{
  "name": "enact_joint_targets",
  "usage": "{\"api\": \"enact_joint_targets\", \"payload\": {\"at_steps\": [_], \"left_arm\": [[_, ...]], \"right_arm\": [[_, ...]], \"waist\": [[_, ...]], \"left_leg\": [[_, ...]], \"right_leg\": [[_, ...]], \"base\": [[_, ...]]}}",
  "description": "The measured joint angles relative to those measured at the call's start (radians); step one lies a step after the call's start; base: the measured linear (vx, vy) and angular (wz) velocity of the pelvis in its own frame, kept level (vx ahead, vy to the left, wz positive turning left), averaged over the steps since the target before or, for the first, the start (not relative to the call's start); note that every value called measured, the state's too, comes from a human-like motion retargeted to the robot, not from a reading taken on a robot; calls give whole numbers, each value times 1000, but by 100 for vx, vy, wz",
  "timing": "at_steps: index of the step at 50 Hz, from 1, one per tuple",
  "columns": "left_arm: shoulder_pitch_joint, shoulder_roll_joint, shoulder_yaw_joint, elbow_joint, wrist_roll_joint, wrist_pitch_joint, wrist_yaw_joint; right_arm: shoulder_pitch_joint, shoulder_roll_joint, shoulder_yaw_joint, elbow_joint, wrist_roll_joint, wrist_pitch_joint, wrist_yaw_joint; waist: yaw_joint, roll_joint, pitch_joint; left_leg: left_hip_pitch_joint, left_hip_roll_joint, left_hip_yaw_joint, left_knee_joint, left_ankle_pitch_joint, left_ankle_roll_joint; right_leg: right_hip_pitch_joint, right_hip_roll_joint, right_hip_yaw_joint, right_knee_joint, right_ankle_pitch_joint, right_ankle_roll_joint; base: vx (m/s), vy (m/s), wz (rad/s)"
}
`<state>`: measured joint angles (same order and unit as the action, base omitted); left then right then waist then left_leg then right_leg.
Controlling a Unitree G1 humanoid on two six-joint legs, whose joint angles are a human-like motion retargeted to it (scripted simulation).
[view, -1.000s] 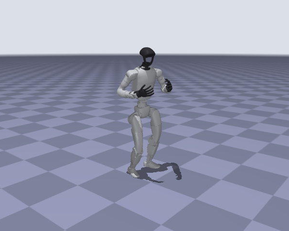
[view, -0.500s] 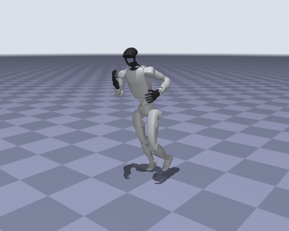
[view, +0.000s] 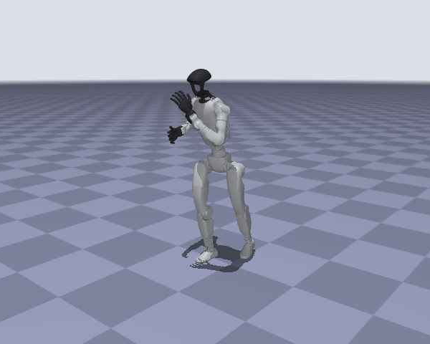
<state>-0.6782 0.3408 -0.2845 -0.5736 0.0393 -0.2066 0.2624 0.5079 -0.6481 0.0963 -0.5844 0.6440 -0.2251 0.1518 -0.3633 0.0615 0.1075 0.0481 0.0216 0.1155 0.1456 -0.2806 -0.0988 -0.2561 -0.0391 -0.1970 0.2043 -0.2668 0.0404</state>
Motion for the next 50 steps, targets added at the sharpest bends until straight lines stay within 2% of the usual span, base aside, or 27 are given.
{"api": "enact_joint_targets", "payload": {"at_steps": [2, 5, 7, 10, 12, 15, 17, 19, 20, 22, 23, 25, 27, 30, 32, 35, 38, 40, 42, 44, 45, 47, 50], "left_arm": [[47, -30, -26, -13, -41, 12, -1], [211, -51, -42, 20, -90, 0, -92], [384, -38, -25, 83, -117, -11, -183], [714, 40, 31, 221, -177, -12, -217], [964, 127, 97, 251, -303, -6, -260], [1282, 314, 204, 161, -564, -45, -304], [1397, 436, 285, 101, -639, -90, -308], [1455, 504, 376, 70, -659, -106, -324], [1463, 514, 413, 65, -657, -100, -335], [1431, 491, 466, 54, -629, -93, -343], [1389, 465, 468, 48, -597, -81, -350], [1251, 406, 414, 49, -499, -88, -328], [1048, 340, 295, 110, -364, -113, -278], [675, 221, 91, 258, -171, -102, -167], [433, 153, 22, 275, -1, -80, -113], [134, 95, -19, 198, 225, -60, -75], [-57, 79, -94, 115, 183, -39, 45], [-140, 67, -145, 79, 114, -22, 121], [-140, 53, -156, 52, 90, -21, 120], [-63, 31, -119, 28, 40, -38, 57], [-3, 15, -93, 20, 7, -52, 14], [169, -24, -34, 37, -34, -77, -62], [494, -56, 55, 111, -49, -78, -100]], "right_arm": [[6, 7, -29, 32, -67, 36, -14], [-47, 63, -6, 111, -180, 36, -33], [-133, 103, 62, 177, -179, 6, -60], [-349, 135, 168, 233, -172, -49, -183], [-494, 147, 172, 165, -153, -49, -229], [-558, 173, 105, -46, 4, -82, -266], [-515, 170, 53, -180, 47, -140, -289], [-472, 161, 21, -266, 62, -163, -272], [-459, 157, 16, -288, 62, -159, -252], [-437, 159, 35, -294, 71, -141, -205], [-430, 165, 59, -281, 67, -130, -180], [-410, 178, 119, -226, 39, -128, -149], [-384, 218, 195, -99, -40, -136, -135], [-317, 262, 261, 130, -152, -125, -191], [-218, 264, 234, 133, -115, -135, -164], [-57, 193, 80, -47, -28, -146, -31], [-9, 97, -74, -147, -20, -122, -63], [-26, 68, -99, -153, -24, -95, -126], [-81, 81, -49, -112, -112, -74, -153], [-167, 110, 28, -35, -212, -64, -162], [-211, 124, 68, 9, -247, -64, -162], [-319, 150, 154, 135, -267, -79, -167], [-504, 203, 236, 346, -292, -104, -255]], "waist": [[-36, -42, 9], [-3, -126, 28], [42, -151, 23], [125, -114, 25], [206, -116, 26], [409, -198, 8], [560, -264, -5], [667, -300, -12], [699, -308, -17], [713, -278, -2], [699, -249, 21], [646, -188, 79], [589, -151, 122], [526, -157, 121], [462, -147, 88], [313, -70, 12], [154, -13, -34], [70, -22, -26], [41, -56, -3], [59, -98, 27], [77, -120, 37], [112, -129, 48], [159, -73, 61]], "left_leg": [[104, -31, -39, -45, 99, 22], [181, -91, -73, 71, 167, 144], [57, -111, -50, 418, 119, 190], [-194, -51, -8, 918, -19, 209], [-324, -21, 22, 1064, -92, 238], [-449, -18, 103, 1023, -167, 298], [-472, -27, 169, 820, -180, 312], [-449, -33, 222, 521, -159, 287], [-429, -41, 237, 344, -142, 269], [-368, -34, 239, 69, -84, 197], [-335, -30, 226, -8, -44, 165], [-275, -21, 180, -17, -6, 151], [-226, 3, 133, 107, -100, 181], [-213, -4, 104, 253, -250, 214], [-198, -12, 90, 245, -259, 177], [-160, 12, 37, 171, -185, 94], [-70, 10, -28, 76, -27, 44], [39, -18, -72, 9, 90, 35], [163, -37, -97, -38, 190, 66], [233, -71, -101, 31, 238, 144], [237, -95, -94, 120, 238, 189], [111, -106, -44, 477, 141, 238], [-154, -23, 1, 958, -49, 281]], "right_leg": [[33, -16, -15, -135, 9, 42], [89, -41, 13, -145, 35, 52], [106, -62, 54, -64, -24, 19], [82, -27, 119, 103, -194, -12], [93, -12, 162, 148, -242, -10], [161, -45, 238, 91, -197, 35], [215, -87, 283, 19, -84, 102], [279, -110, 323, -56, 59, 157], [309, -115, 340, -90, 134, 175], [414, -91, 370, -148, 249, 165], [479, -73, 380, -161, 287, 140], [570, -31, 377, -92, 298, 71], [521, 6, 321, 188, 191, 7], [258, -26, 231, 676, -40, -77], [90, -50, 178, 784, -131, -118], [-74, -39, 66, 637, -136, -120], [-67, -38, -44, 163, 8, -40], [-26, -55, -74, -114, 72, 43], [-6, -61, -46, -212, 69, 111], [27, -70, 6, -212, 83, 124], [49, -83, 31, -191, 93, 112], [73, -97, 76, -95, 22, 37], [51, -56, 103, 111, -165, -59]], "base": [[112, -23, 49], [107, -23, -47], [97, -17, -90], [94, -10, -109], [100, -5, -131], [110, 0, -150], [117, 11, -139], [119, 22, -103], [118, 30, -61], [118, 35, -13], [117, 36, 50], [114, 33, 101], [109, 27, 95], [101, 20, 55], [102, 17, 72], [109, 10, 118], [122, -7, 135], [133, -23, 105], [135, -29, 7], [131, -26, -81], [124, -19, -107], [116, -12, -93], [112, -6, -47]]}}
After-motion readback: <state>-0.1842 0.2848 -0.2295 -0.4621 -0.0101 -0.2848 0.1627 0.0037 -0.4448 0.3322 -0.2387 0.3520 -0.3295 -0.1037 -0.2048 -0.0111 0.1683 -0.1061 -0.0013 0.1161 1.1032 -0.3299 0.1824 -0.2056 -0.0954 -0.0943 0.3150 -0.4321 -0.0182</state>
